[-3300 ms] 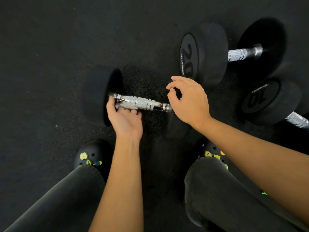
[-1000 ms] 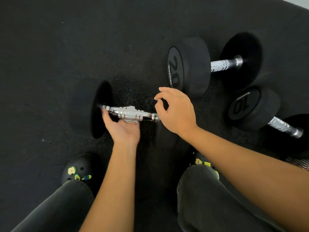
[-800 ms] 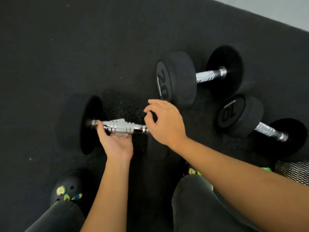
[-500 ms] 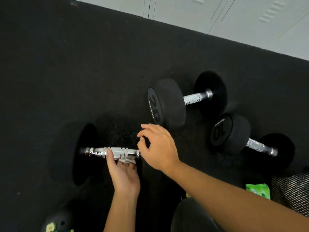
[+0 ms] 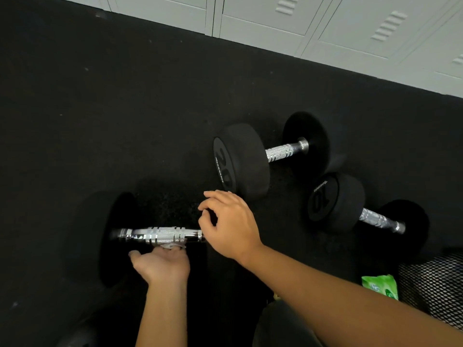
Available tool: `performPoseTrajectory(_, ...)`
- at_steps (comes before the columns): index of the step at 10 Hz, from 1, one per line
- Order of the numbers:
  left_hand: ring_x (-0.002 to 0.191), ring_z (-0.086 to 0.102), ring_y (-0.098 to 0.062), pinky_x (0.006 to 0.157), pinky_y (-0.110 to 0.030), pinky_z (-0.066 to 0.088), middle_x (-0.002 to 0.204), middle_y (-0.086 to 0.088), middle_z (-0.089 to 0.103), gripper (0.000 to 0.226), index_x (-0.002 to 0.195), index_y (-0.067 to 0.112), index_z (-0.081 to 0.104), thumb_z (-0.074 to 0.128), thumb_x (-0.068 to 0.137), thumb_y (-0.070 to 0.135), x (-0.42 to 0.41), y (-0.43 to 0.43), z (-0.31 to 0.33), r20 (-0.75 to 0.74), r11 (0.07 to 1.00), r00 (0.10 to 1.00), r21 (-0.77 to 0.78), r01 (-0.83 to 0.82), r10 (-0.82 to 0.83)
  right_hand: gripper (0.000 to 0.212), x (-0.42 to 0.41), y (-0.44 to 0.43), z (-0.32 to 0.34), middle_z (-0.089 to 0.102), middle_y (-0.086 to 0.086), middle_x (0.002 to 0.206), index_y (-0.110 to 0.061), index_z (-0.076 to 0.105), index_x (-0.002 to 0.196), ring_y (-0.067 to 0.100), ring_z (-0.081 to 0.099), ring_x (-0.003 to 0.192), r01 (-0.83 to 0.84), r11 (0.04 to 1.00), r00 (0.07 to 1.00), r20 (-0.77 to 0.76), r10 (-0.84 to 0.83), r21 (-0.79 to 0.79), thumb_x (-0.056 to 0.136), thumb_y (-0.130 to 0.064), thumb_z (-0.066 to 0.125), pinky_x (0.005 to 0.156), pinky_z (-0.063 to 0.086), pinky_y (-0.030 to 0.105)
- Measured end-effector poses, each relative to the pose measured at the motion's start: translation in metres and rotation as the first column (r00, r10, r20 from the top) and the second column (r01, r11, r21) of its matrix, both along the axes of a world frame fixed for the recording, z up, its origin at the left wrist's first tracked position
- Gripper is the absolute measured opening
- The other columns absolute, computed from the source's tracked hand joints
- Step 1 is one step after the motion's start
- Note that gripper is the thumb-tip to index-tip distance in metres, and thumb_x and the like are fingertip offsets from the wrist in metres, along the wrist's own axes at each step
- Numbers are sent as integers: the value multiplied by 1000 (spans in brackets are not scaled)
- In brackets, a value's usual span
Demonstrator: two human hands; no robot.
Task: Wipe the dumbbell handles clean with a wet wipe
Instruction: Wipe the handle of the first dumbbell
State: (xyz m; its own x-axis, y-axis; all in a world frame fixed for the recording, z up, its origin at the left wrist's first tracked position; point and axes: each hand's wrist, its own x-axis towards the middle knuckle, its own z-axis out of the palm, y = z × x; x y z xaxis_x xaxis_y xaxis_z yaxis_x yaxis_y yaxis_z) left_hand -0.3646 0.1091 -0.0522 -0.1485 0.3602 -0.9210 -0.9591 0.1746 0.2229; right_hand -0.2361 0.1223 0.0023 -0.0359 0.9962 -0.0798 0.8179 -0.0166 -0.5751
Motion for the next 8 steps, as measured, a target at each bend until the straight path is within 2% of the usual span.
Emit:
performPoseTrajectory(1, 121, 49, -28, 102, -39, 39, 145, -13, 39, 65, 148, 12, 22, 22, 94, 49, -6, -4, -14, -73, 998, 996, 19, 60, -59, 40, 0, 0, 0, 66, 0, 116, -17, 71, 96, 13, 55, 115, -1, 1000, 1000, 5, 1, -3, 81, -33, 37, 106, 27, 24)
performPoseTrajectory(2, 78, 57, -21, 67, -34, 51, 97, -8, 55, 59, 149, 10, 18, 23, 97, 38, 6, -23, -20, -217, 997, 975, 46, 70, -58, 40, 0, 0, 0, 67, 0, 115, -16, 71, 95, 13, 56, 114, -1, 1000, 1000, 8, 1, 5, 81, -33, 37, 106, 27, 24)
performPoseTrajectory(3, 68, 58, -15, 64, -25, 49, 87, -6, 51, 54, 146, 17, 27, 21, 99, 41, 20, -33, 6, -189, 999, 982, 49, 2, 7, 39, 0, 0, -1, 67, 0, 115, -17, 72, 94, 14, 56, 113, 8, 1000, 1000, 6, -8, 8, 81, -33, 38, 105, 27, 24)
performPoseTrajectory(4, 109, 54, -21, 103, -29, 37, 120, -12, 55, 59, 137, 8, 39, 18, 99, 47, 27, -22, 22, -76, 993, 992, 55, 105, -101, 39, -1, -1, -2, 67, -1, 115, -17, 72, 93, 14, 56, 113, 14, 1000, 1000, 8, -14, 12, 81, -33, 38, 105, 26, 22)
performPoseTrajectory(5, 137, 32, -27, 116, -37, 18, 145, -17, 38, 65, 143, 3, 30, 16, 99, 49, 36, -22, 33, -6, 986, 986, 19, 165, -165, 40, 0, -1, -2, 66, -1, 116, -18, 71, 95, 13, 55, 115, -1, 1000, 1000, 22, 1, 7, 82, -34, 37, 105, 25, 22)
performPoseTrajectory(6, 142, 20, -29, 118, -39, 11, 151, -20, 25, 67, 146, 1, 20, 17, 98, 48, 35, -15, 39, 29, 984, 984, -22, 178, -177, 41, 1, 1, -1, 65, -1, 117, -18, 71, 95, 12, 55, 116, -10, 1000, 1000, 24, 10, -1, 82, -34, 35, 106, 25, 23)
performPoseTrajectory(7, 143, 16, -32, 118, -42, 8, 152, -22, 20, 67, 146, -1, 16, 16, 99, 46, 28, -8, 39, 94, 987, 985, -54, 149, -143, 40, 0, 1, 0, 65, -1, 118, -18, 71, 96, 12, 54, 116, -8, 1000, 1000, 19, 8, -12, 82, -34, 36, 106, 23, 22)
performPoseTrajectory(8, 142, 19, -35, 118, -45, 10, 151, -24, 24, 64, 146, 0, 20, 14, 99, 43, 19, -6, 29, 180, 997, 983, -53, 53, -43, 30, 1, 2, 2, 66, -1, 116, -16, 72, 94, 12, 55, 115, 5, 1000, 1000, 14, -5, -8, 83, -26, 46, 104, 21, 19)
